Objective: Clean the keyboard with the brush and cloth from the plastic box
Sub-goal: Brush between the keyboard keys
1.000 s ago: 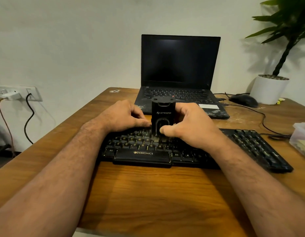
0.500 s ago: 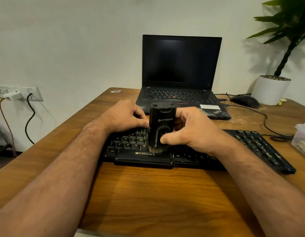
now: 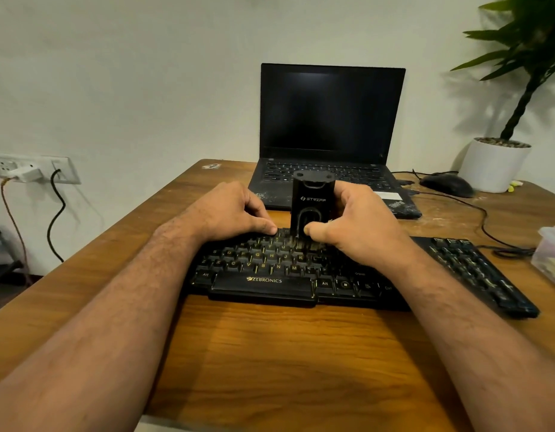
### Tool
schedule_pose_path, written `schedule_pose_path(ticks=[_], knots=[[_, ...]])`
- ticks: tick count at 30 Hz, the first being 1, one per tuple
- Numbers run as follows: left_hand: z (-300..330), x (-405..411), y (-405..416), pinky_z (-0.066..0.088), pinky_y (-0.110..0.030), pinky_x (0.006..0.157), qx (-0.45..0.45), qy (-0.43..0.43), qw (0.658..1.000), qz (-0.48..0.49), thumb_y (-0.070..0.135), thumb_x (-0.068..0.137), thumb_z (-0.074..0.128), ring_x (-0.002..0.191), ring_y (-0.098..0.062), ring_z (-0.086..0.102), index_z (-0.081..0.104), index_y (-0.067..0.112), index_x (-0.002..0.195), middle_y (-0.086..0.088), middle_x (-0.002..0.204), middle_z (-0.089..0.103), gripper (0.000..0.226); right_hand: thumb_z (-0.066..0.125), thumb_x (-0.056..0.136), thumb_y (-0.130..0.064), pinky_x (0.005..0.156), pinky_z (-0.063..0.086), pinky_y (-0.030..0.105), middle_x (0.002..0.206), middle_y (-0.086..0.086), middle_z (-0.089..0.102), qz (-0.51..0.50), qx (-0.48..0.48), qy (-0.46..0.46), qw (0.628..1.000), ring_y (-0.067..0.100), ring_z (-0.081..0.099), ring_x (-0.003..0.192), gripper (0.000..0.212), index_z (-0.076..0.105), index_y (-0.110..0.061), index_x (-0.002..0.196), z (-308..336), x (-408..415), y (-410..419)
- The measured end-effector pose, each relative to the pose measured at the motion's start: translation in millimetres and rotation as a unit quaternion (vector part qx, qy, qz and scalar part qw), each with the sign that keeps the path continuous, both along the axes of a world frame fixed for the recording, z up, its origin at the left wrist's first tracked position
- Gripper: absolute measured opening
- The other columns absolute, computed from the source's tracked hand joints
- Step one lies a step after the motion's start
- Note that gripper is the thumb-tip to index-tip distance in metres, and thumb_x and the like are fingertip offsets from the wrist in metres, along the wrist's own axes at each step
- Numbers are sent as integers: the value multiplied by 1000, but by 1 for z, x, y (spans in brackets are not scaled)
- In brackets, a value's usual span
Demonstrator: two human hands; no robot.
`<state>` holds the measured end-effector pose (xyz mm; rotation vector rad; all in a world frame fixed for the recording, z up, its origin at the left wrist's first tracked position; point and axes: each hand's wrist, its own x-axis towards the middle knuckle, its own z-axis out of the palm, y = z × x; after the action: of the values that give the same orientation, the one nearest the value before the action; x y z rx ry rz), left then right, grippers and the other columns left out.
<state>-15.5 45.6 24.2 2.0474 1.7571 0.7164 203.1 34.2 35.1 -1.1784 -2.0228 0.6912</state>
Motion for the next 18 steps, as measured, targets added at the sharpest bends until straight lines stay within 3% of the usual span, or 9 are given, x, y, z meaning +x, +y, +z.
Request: schedule_pose_path(ticks=[5,10,15,18], knots=[[0,1,1,40,-14,69,11,13,1000,-4,37,75,82,77,8,62,77,36,73,18,80,72,5,81,75,-1,80,59,27,94,-13,77,129,-101,37,986,5,73,88,48,66,-38,102,5,12,-9],[0,3,2,38,-9,69,0,12,1000,-21,31,81,78,84,9,62,80,33,91,20,88,73,11,82,75,-14,75,54,19,94,-15,72,-13,13,-13,1000,1,68,86,47,66,-34,114,2,7,4],[0,3,2,39,-12,69,-2,13,1000,-29,30,81,78,79,9,62,75,42,76,20,83,72,13,82,75,-6,77,56,20,92,-21,75,121,-72,22,990,-1,72,88,48,65,-43,100,4,11,-7],[0,3,2,41,-13,70,-4,15,1000,-24,31,81,78,83,6,63,79,36,85,19,85,73,7,82,75,-14,70,53,15,84,-22,71,44,-1,-14,999,-3,69,79,41,63,-43,95,1,8,-4]])
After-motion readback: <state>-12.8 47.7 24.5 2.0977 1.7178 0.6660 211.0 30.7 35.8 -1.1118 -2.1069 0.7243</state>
